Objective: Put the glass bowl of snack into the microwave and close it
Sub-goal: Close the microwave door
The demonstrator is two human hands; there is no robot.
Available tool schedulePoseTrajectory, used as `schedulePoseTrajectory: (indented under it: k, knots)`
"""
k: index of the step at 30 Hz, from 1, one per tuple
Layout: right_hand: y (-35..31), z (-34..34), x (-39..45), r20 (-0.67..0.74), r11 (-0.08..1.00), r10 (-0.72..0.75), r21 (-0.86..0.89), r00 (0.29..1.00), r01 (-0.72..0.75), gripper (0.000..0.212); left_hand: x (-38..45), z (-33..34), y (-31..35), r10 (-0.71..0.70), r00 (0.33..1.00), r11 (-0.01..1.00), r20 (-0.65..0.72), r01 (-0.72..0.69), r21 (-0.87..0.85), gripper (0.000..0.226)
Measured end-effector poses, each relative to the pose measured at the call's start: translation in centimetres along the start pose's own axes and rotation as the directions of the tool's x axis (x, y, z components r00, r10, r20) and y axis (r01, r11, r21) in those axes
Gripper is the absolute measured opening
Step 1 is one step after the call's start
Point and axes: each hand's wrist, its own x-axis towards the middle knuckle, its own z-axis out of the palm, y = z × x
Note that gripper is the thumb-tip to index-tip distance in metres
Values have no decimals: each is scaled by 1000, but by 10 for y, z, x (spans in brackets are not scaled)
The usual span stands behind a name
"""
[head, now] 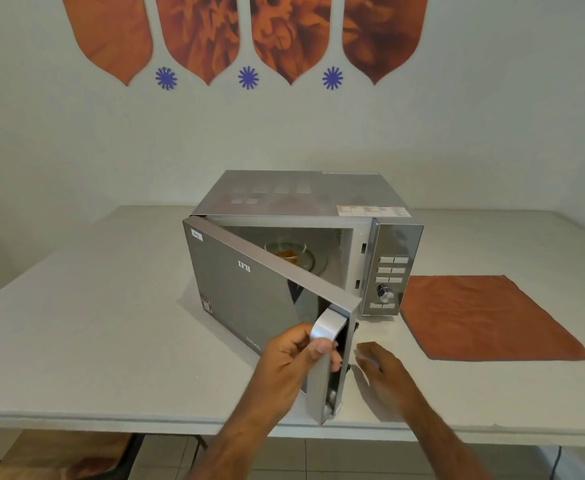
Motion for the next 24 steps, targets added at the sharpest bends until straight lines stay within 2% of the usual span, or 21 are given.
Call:
schedulePoseTrajectory:
  k: [3,6,8,12,14,18,24]
  knots:
    - [-9,-12,2,-73,992,36,122,997,-27,15,22,10,-5,9,999,997,38,-12,81,24]
    - [-18,-20,1,-163,969,64,247,985,-22,11,43,19,-12,14,999,993,53,-20,114,26]
    - [-24,-23,0,-199,960,69,280,978,-11,11,57,24,-12,33,998,990,44,-38,134,30]
    - [-33,-26,-4,-289,951,43,306,956,50,12,82,34,-11,53,998,981,28,-57,186,14]
    - [-35,-28,-7,-323,948,18,305,946,87,14,95,39,-13,71,997,975,25,-74,211,14]
    - [-39,-30,-8,-320,944,-17,306,947,120,12,118,50,-17,111,994,945,-1,-106,310,44]
    - [-51,-24,4,-208,949,-62,291,976,123,34,145,57,-16,126,992,938,-22,-112,328,39]
